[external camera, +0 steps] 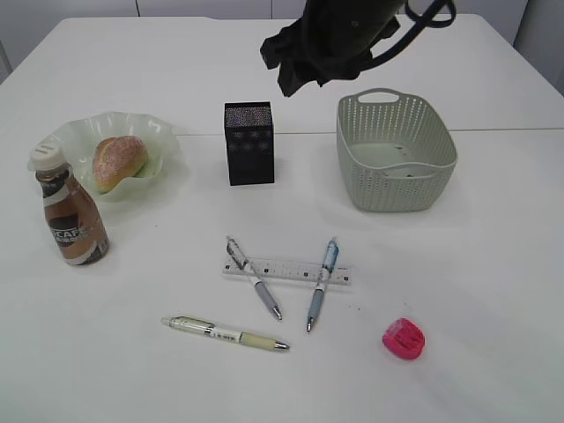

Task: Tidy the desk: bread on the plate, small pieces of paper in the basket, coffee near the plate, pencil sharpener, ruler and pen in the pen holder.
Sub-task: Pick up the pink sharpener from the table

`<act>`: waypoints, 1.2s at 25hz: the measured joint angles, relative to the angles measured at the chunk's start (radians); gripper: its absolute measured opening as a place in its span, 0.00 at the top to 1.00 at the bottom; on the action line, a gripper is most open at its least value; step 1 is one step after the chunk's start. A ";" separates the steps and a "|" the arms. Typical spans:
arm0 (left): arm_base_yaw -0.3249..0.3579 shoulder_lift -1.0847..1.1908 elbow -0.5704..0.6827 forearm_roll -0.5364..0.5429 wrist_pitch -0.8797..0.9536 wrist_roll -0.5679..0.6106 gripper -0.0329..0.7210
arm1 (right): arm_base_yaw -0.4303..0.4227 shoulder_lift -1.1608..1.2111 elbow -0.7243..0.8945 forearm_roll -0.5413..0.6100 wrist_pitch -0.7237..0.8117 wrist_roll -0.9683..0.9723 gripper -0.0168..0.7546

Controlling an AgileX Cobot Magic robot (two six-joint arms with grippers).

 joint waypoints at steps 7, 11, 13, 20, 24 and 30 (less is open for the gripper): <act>0.000 0.000 0.000 -0.015 0.067 -0.002 0.49 | 0.000 -0.068 -0.002 -0.012 0.324 0.000 0.49; 0.000 0.000 0.000 -0.026 0.080 -0.002 0.49 | 0.000 -0.068 -0.002 -0.022 0.366 0.000 0.49; 0.000 0.000 0.000 -0.032 0.080 -0.002 0.49 | 0.000 -0.068 -0.002 -0.022 0.370 0.010 0.49; 0.000 0.000 0.000 -0.037 0.080 -0.002 0.49 | 0.000 -0.081 0.041 -0.022 0.372 0.077 0.49; 0.000 0.000 0.000 -0.039 0.080 -0.004 0.49 | 0.000 -0.135 0.182 -0.028 0.372 0.083 0.49; 0.000 0.000 0.000 -0.039 0.080 -0.004 0.49 | 0.000 -0.282 0.417 -0.029 0.372 0.083 0.49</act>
